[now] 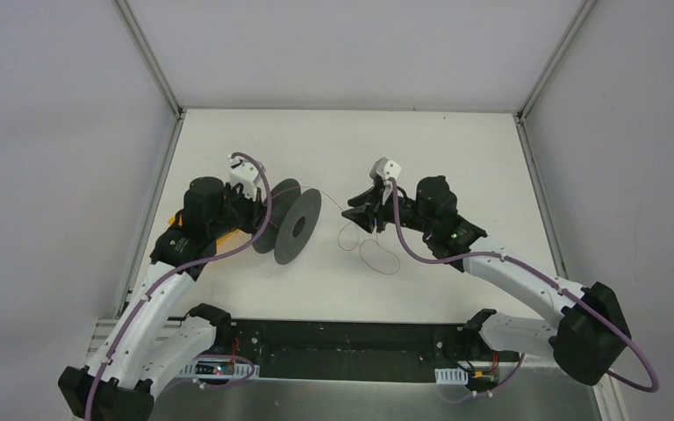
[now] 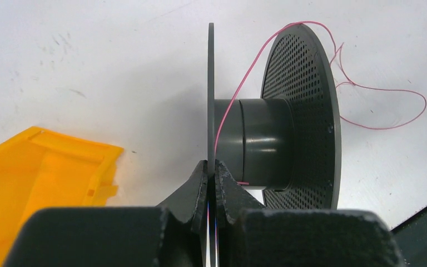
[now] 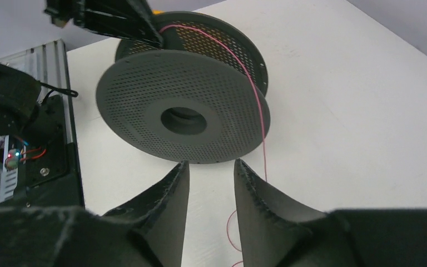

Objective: Wrap the cables

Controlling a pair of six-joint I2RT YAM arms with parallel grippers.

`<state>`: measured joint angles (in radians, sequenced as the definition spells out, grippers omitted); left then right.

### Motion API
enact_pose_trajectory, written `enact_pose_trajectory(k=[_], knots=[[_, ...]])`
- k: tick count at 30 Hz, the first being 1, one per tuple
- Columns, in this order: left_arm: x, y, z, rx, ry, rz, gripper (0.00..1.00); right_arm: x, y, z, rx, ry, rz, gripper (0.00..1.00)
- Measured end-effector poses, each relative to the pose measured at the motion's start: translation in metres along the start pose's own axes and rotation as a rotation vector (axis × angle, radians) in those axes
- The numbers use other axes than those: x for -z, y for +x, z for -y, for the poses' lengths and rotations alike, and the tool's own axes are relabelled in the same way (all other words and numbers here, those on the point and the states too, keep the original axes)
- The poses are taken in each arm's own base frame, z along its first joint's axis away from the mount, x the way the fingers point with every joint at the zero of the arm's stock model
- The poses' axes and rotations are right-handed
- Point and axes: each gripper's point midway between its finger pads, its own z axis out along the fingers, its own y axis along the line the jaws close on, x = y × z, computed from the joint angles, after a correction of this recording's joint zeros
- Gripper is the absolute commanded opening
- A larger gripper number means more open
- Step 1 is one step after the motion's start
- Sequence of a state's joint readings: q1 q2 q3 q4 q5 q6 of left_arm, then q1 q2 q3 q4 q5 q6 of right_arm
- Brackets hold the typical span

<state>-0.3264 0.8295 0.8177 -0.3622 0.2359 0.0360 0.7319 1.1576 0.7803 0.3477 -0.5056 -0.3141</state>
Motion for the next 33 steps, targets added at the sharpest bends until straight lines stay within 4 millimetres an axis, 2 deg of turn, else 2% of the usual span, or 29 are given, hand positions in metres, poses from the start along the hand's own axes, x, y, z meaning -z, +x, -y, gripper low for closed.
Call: enact_pose_trajectory(k=[3,9,17,25,33], knots=[[0.010,0.000,-0.001,-0.004,-0.020,0.040,0.00,0.000,0.011,0.008,-0.060,0.060,-0.005,0.49],[0.020,0.001,-0.007,0.011,-0.068,0.078,0.00,-0.010,0.033,0.014,-0.095,0.076,-0.018,0.60],[0.030,-0.001,-0.018,0.029,-0.145,0.132,0.00,-0.029,0.081,0.032,-0.143,0.137,-0.079,0.60],[0.032,-0.002,-0.025,0.039,-0.187,0.147,0.00,-0.038,0.122,0.055,-0.307,0.261,-0.132,0.58],[0.033,-0.004,-0.026,0.060,-0.192,0.157,0.00,-0.053,0.160,0.060,-0.468,0.273,-0.155,0.55]])
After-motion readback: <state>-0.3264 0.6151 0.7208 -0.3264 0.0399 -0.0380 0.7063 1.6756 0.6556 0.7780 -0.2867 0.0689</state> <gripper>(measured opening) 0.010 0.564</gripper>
